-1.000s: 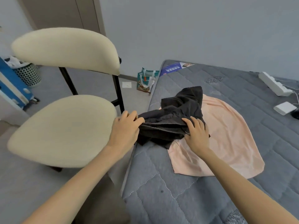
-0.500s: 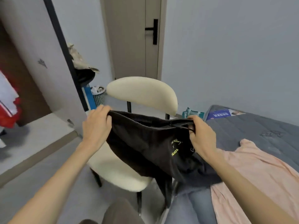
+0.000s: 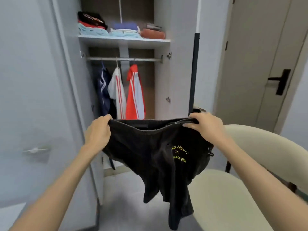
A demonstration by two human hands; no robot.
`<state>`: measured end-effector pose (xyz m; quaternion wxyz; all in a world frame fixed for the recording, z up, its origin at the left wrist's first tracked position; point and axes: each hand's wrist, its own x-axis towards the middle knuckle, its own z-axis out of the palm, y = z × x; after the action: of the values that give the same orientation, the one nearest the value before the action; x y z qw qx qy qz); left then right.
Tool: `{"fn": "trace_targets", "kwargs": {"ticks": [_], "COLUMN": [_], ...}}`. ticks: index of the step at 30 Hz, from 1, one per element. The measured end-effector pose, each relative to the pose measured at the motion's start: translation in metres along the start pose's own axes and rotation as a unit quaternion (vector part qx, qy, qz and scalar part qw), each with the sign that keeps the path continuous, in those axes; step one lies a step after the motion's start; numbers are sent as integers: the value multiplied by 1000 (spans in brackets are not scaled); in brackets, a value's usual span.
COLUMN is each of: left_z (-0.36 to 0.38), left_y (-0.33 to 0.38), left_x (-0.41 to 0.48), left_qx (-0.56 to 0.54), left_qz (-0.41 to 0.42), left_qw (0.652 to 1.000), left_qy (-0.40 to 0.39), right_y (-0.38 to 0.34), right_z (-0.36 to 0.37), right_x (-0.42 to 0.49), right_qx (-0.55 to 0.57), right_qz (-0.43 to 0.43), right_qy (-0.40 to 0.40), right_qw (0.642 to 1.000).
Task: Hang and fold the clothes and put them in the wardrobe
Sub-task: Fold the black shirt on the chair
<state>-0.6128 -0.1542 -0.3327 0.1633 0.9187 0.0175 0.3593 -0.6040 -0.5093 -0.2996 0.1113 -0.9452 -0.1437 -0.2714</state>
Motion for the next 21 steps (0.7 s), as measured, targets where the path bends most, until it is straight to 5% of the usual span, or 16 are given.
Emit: {"fn": "trace_targets", "kwargs": {"ticks": [4, 7, 14, 18, 21], "left_z": [-14, -26, -41, -40, -40], "left_y": [-62, -92, -129, -111, -91], "left_x": [-31, -49, -66, -70, -68], "left_qx": [53, 76, -40, -108, -154], "left_qz": [-2, 23, 160, 226, 214], "left_qw": [998, 996, 984, 967, 964], "left_qy": [-40, -41, -73, -50, -35], "right_y": [-43, -63, -90, -120, -149], "right_z": [32, 56, 86, 93, 94], "right_x": [7, 2, -2, 11, 12], "right_qx": [-14, -31, -152, -58, 234], "right_qz": [-65, -116, -210, -267, -172], "right_qy": [-155, -200, -45, -8, -47], "right_qw": [986, 972, 965, 962, 956]}}
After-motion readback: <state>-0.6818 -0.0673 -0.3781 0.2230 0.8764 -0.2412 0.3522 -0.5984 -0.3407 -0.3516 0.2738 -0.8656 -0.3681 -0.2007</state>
